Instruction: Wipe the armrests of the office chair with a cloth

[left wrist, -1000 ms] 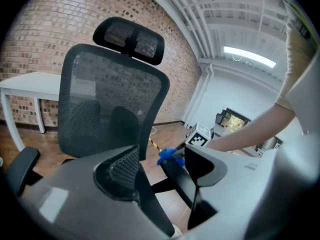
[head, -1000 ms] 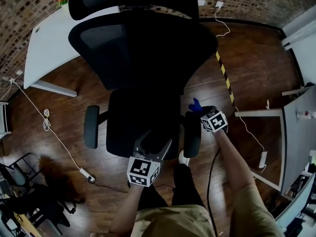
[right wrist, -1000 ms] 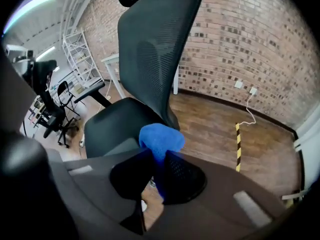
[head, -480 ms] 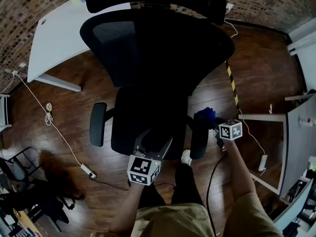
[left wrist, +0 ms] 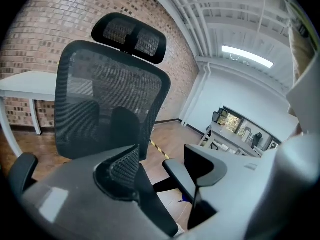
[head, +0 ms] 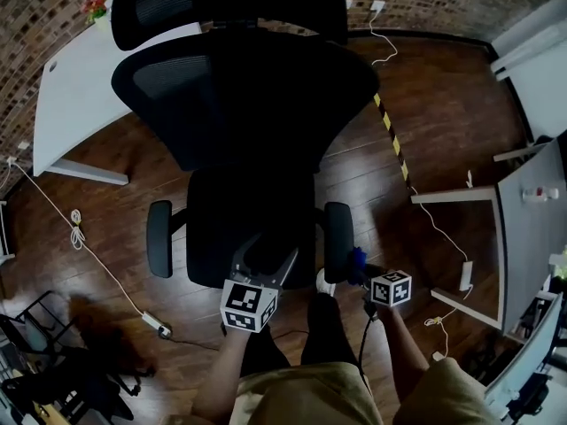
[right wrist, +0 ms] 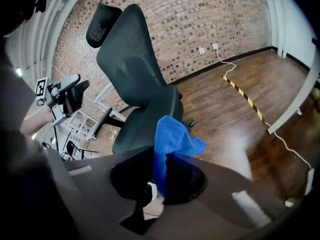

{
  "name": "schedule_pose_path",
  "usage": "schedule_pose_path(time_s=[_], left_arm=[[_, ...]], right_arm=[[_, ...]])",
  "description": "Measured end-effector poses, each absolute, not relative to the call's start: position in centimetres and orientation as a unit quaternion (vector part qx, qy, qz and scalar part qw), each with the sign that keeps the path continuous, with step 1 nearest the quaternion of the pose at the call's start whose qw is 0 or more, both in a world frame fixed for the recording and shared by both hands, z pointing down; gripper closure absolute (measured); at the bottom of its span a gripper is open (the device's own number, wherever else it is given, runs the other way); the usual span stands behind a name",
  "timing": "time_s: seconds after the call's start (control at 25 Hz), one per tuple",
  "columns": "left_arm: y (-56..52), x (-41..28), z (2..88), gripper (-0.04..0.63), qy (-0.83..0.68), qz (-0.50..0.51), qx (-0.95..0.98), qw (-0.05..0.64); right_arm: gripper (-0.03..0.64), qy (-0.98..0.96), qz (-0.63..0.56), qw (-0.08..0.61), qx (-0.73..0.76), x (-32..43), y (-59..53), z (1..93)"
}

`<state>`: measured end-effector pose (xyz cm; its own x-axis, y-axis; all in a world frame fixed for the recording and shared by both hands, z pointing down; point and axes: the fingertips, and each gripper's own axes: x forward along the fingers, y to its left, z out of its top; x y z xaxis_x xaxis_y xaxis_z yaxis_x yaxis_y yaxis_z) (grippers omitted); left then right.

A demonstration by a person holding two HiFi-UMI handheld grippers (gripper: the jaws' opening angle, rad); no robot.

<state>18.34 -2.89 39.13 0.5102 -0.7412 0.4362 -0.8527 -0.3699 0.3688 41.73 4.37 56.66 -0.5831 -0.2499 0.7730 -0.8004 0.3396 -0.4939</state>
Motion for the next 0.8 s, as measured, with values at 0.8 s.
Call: schedule_pose_path(time_s=[0.8], left_arm=[[-2.4, 19.2, 37.5, 0.319, -0.49, 0.101, 0.824, 0.266]], right_arm=[[0.583, -0.88, 0.178, 0.368, 0.243, 32.1, -14.4, 49.5]])
